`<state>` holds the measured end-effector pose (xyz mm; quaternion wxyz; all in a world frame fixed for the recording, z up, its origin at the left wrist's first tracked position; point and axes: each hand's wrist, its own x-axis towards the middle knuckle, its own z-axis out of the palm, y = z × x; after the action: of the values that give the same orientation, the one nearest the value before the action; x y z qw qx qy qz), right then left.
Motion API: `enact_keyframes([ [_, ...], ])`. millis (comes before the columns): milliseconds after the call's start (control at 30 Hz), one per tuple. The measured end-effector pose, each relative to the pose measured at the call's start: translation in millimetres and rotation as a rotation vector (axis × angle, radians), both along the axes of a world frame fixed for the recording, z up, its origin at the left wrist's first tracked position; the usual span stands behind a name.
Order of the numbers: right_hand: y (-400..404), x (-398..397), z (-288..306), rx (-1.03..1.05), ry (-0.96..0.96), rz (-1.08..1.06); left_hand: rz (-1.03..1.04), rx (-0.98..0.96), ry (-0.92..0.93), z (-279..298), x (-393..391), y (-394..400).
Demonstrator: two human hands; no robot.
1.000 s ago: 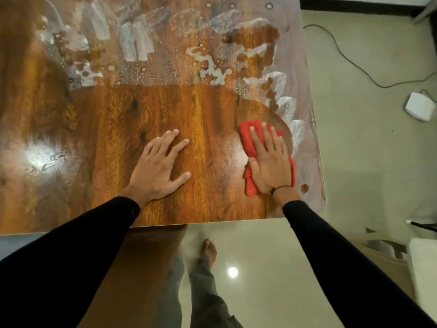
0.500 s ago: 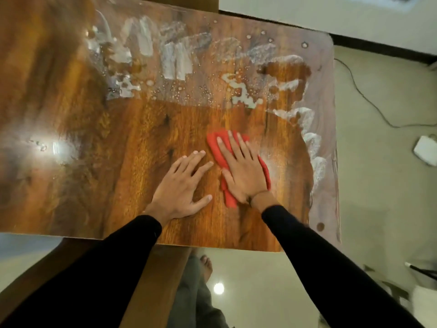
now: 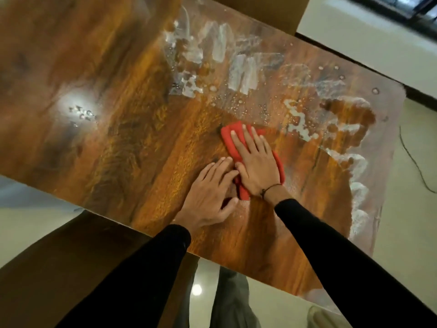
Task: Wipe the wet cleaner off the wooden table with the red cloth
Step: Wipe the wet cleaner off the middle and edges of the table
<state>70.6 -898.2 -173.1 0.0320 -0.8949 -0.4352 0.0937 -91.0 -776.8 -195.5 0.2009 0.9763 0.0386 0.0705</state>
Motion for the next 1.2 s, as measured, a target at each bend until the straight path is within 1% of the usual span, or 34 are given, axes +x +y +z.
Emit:
enact_keyframes([
  [100, -26.1, -13.2, 1.9, -0.010, 0.047, 0.271, 0.234, -0.074, 0.033, 5.5, 1.2, 2.7],
  [200, -59.6, -4.2, 5.9, -0.046, 0.093, 0.417, 0.496, -0.100, 0.079, 10.9, -5.3, 0.4],
  [233, -64.3, 3.6, 7.1, -0.051, 0.101, 0.421, 0.582, -0.101, 0.093, 10.8, -12.6, -1.5],
  [300, -58.0, 18.9, 8.8, -0.057, 0.090, 0.365, 0.785, -0.110, 0.131, 9.7, -32.0, -6.3],
  [367, -29.9, 32.0, 9.7, -0.052, 0.073, 0.276, 1.000, -0.134, 0.155, 9.3, -47.9, -8.1],
  [400, -9.6, 35.9, 9.4, -0.050, 0.060, 0.253, 1.075, -0.136, 0.164, 9.3, -51.5, -7.6],
  [467, 34.7, 38.6, 9.0, -0.044, 0.036, 0.279, 1.139, -0.107, 0.193, 10.3, -50.5, -5.8],
  [533, 74.3, 33.6, 10.0, -0.032, 0.029, 0.361, 1.147, -0.081, 0.212, 11.2, -46.1, -4.7],
  [633, 104.6, 15.2, 9.5, -0.016, 0.014, 0.500, 1.156, -0.085, 0.202, 9.0, -48.7, -4.3],
  [733, 88.2, 9.4, 7.4, -0.006, 0.034, 0.683, 1.162, -0.083, 0.184, 9.5, -53.1, -4.8],
  [800, 67.6, 21.7, 6.2, -0.026, 0.030, 0.839, 1.163, -0.107, 0.171, 12.0, -52.0, -4.8],
  [867, 56.2, 41.3, 5.4, -0.052, 0.037, 0.939, 1.172, -0.118, 0.150, 11.0, -51.5, -6.3],
  [900, 55.9, 48.9, 5.9, -0.063, 0.047, 0.936, 1.206, -0.126, 0.136, 10.0, -53.2, -6.0],
  [933, 59.2, 54.0, 7.1, -0.067, 0.058, 0.887, 1.270, -0.138, 0.121, 9.2, -55.6, -4.6],
  [1000, 78.7, 57.3, 10.2, -0.057, 0.070, 0.705, 1.458, -0.167, 0.107, 8.1, -59.2, 0.7],
  [1067, 113.4, 50.2, 11.7, -0.047, 0.056, 0.554, 1.578, -0.180, 0.133, 6.1, -58.8, 5.1],
  [1133, 152.6, 32.1, 12.3, -0.053, 0.042, 0.502, 1.620, -0.194, 0.159, 5.1, -55.0, 4.9],
  [1200, 188.3, 5.2, 11.6, -0.049, 0.029, 0.525, 1.636, -0.221, 0.162, 4.2, -52.3, 4.8],
])
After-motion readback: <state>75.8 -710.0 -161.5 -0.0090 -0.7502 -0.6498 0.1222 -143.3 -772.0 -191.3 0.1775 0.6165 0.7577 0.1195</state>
